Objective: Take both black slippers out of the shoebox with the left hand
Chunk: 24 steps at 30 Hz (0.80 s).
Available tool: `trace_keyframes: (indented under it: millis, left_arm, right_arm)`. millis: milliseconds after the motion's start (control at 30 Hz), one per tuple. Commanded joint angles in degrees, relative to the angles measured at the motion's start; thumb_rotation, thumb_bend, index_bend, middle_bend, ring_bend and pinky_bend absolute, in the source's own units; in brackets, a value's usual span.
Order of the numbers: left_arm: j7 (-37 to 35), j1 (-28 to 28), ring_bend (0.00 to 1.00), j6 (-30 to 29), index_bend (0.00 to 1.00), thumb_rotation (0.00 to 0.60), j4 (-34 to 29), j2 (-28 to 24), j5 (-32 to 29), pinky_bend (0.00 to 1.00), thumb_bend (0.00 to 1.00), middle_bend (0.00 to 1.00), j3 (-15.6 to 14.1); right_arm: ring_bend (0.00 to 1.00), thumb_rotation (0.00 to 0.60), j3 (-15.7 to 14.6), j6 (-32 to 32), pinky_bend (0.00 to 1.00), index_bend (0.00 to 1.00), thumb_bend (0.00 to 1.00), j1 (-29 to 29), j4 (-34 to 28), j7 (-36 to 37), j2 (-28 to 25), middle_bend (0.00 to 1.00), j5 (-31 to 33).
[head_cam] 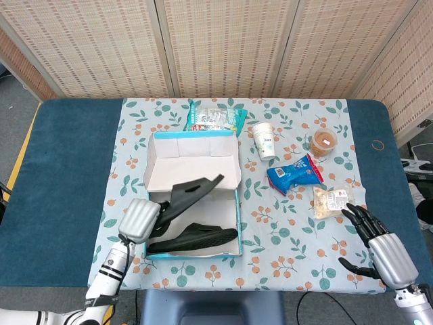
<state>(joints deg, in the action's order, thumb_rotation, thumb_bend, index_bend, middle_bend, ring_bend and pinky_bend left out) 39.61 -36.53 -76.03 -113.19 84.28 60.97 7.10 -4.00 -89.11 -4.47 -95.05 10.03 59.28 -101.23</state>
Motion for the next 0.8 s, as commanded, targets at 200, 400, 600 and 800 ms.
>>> trace_keyframes:
  millis: [200,400,600,800]
  left_arm:
    - [-6.58,2.15,0.85,-2.11,1.0,0.6,-3.48,-5.82,1.15,0.87,0.61,1.0,4.02]
    - [-13.23,7.07,0.85,-5.37,1.0,0.6,0.13,-16.59,4.85,0.86,0.61,1.0,4.96]
    - [-24.2,11.46,0.84,-2.56,1.0,0.6,11.52,-22.7,1.52,0.85,0.61,1.0,4.69]
    - [-34.73,12.65,0.71,3.14,0.98,0.6,30.45,-18.35,2.47,0.69,0.59,0.9,2.99]
  right_arm:
    - [0.0,0.558,-0.02,0.4,0.16,0.0,0.09,-0.08,-0.2,-0.61,0.18,0.0,0.05]
    - [0.0,0.558,0.25,-0.78,0.16,0.0,0.09,0.42,-0.18,0.05,-0.4,0.0,0.34]
    - [0.0,0.556,0.42,-1.88,0.16,0.0,0.09,0.94,-0.33,-0.15,-0.65,0.0,0.15]
    - [0.0,0.557,0.08,-1.69,0.16,0.0,0.09,0.99,-0.81,-1.08,-0.38,0.0,-0.72]
